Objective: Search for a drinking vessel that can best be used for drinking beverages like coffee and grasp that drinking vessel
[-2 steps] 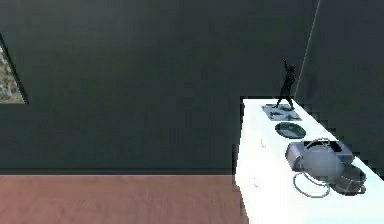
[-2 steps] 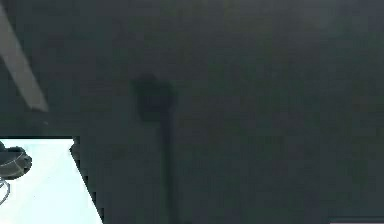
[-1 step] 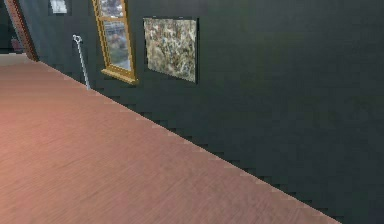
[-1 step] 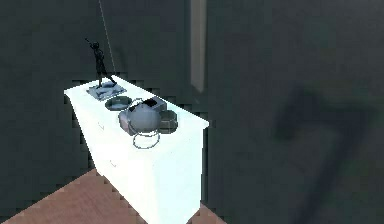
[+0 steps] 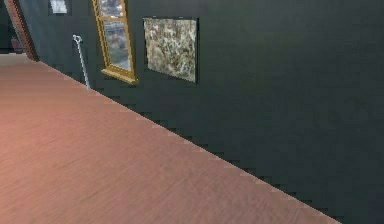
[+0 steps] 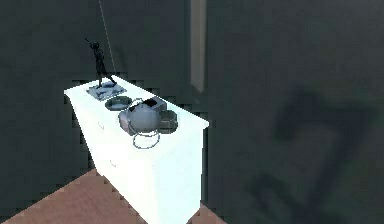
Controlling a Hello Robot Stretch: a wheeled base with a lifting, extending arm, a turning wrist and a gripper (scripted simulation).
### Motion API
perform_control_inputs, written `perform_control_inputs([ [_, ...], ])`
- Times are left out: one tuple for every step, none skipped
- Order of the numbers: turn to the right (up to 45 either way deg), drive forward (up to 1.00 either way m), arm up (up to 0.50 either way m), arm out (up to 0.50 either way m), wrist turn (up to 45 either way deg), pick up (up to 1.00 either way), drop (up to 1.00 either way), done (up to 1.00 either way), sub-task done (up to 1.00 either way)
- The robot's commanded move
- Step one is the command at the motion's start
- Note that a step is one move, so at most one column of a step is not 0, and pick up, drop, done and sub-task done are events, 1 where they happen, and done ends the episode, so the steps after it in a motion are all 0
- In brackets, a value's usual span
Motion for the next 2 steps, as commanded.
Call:
perform_control_inputs([
  [0.0, 0.0, 0.38, 0.0, 0.0, 0.0, 0.0, 0.0, 0.0],
  [0.0, 0.0, 0.0, 0.48, 0.0, 0.0, 0.0, 0.0, 0.0],
])
